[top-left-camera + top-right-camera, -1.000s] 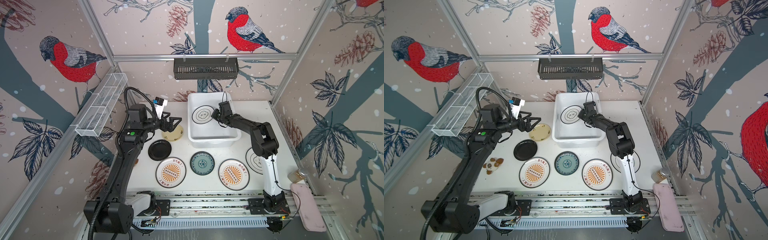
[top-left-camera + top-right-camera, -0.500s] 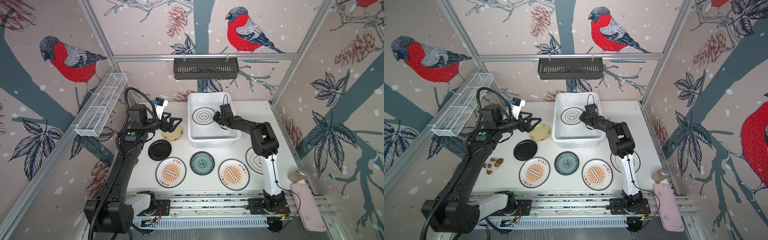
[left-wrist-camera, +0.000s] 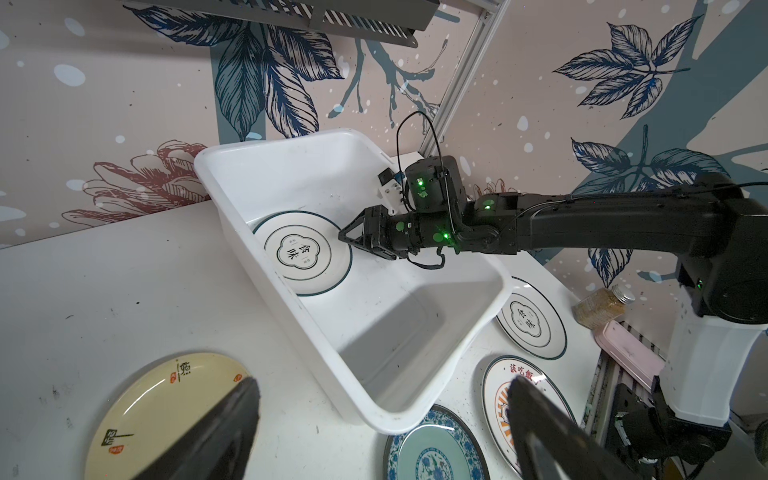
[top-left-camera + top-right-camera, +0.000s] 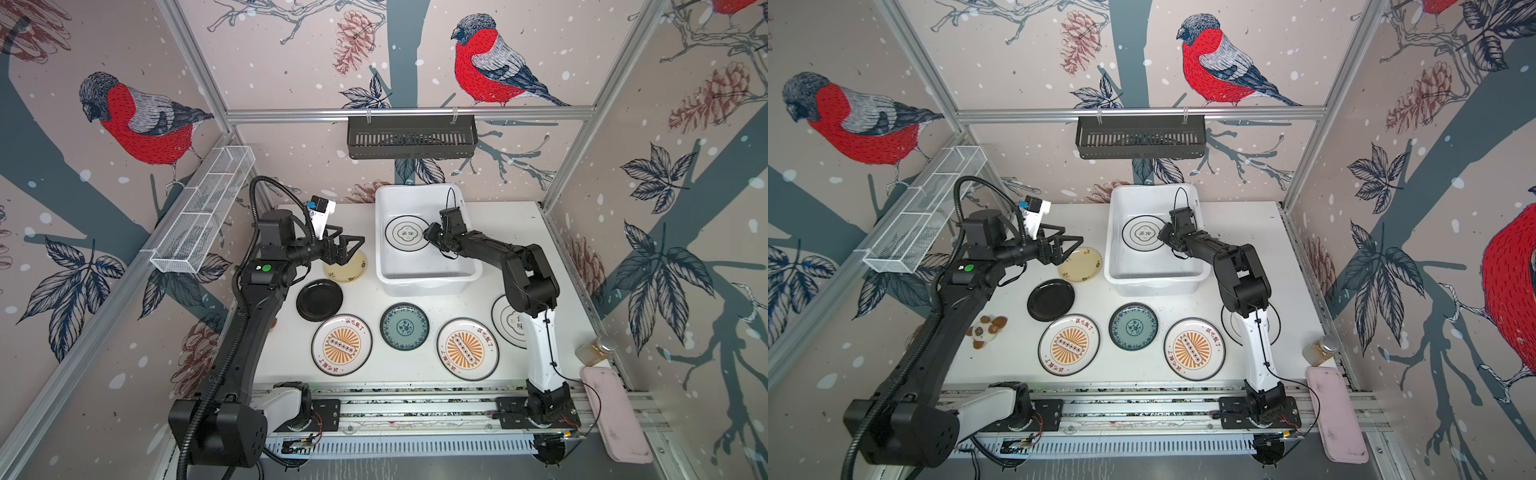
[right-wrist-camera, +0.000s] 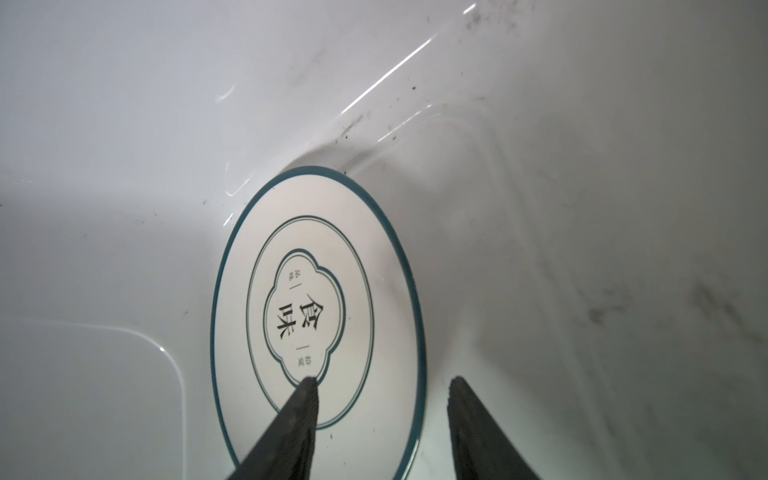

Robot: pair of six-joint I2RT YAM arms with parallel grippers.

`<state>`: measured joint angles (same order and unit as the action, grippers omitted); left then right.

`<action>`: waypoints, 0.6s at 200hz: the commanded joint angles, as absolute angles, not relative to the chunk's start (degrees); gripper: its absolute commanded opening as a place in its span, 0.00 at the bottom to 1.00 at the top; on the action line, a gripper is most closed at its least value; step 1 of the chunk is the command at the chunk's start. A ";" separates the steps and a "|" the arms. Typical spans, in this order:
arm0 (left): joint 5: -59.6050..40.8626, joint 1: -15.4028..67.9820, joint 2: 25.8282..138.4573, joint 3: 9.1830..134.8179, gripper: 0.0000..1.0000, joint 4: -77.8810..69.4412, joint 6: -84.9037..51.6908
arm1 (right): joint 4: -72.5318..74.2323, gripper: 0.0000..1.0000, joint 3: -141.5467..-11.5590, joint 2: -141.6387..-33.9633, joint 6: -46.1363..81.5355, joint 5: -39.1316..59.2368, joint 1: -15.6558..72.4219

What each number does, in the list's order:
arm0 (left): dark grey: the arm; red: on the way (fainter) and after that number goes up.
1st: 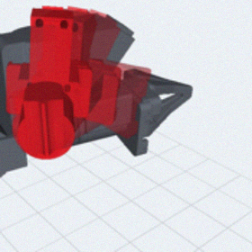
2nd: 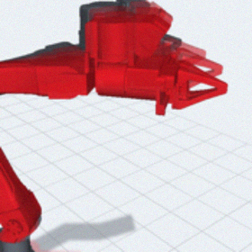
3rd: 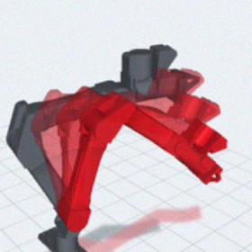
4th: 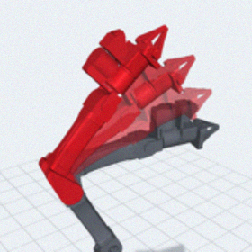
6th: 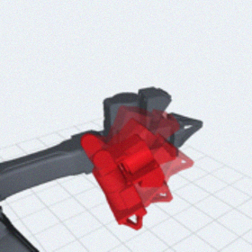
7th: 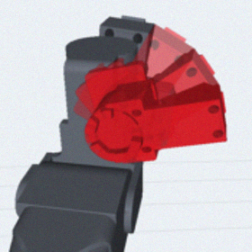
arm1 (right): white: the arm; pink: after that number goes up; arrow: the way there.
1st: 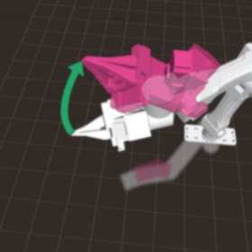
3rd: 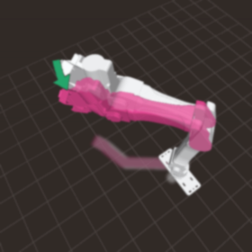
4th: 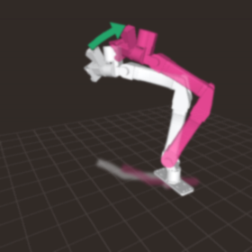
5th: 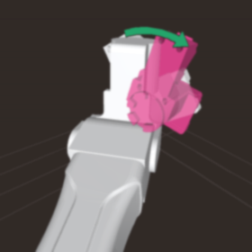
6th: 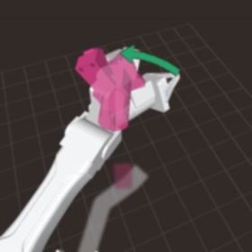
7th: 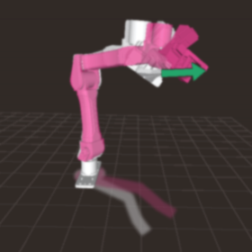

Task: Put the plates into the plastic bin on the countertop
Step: 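Open the right gripper and lift it out of the bin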

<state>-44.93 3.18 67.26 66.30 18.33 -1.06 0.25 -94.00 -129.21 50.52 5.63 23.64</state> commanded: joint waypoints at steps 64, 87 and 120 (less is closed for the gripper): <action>-46.49 3.25 66.42 66.28 0.92 15.58 -1.23 | -8.80 0.59 -99.80 -122.50 44.28 0.70 25.47; -46.58 3.25 66.09 66.18 0.92 15.61 -1.32 | -10.74 0.59 -99.15 -118.99 42.86 -1.23 26.41; -46.58 3.27 65.64 66.33 0.92 15.65 -1.15 | -15.06 0.63 -96.92 -111.31 39.97 -6.47 29.25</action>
